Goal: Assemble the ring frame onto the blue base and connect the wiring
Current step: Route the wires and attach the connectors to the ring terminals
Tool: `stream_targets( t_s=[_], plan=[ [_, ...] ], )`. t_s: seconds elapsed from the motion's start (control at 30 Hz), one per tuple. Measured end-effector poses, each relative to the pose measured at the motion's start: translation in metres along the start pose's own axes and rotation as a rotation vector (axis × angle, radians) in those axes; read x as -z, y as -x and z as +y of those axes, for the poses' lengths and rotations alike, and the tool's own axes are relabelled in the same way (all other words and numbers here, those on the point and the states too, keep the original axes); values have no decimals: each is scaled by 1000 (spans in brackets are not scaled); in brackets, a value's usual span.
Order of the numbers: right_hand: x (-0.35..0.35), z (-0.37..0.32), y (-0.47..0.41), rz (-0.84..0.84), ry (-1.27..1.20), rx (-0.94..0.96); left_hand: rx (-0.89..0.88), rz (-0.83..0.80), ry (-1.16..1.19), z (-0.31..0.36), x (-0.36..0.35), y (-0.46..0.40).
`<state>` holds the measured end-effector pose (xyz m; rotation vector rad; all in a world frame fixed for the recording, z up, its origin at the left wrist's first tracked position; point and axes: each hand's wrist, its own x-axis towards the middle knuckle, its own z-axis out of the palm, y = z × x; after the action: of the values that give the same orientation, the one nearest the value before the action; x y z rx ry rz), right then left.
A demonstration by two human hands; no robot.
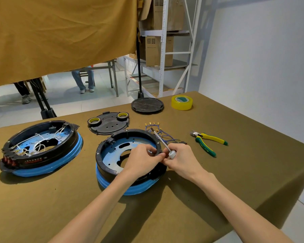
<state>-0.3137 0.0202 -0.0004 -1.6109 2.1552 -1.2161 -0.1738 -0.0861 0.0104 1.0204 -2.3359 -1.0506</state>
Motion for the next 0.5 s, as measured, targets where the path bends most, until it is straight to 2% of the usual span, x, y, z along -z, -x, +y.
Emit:
stream_targets(
  t_s=[0.1,0.17,0.33,0.43,0.5],
  plan=[
    [8,1,1,12,-95,-70,-10,-7,-9,-1,0,-1],
    [14,-2,2,90,-346,-138,13,-28,10,-2,1,-3],
    [23,-12,-15,654,-1215,-446,32,-51,13,-3,0,-5],
    [1,-27,-29,876,-1291,-449,35,-47,14,-3,0,-4],
    [-23,-33,-32,920,-1281,-482,30,-32,-4,-4,0,-5]
  ],
)
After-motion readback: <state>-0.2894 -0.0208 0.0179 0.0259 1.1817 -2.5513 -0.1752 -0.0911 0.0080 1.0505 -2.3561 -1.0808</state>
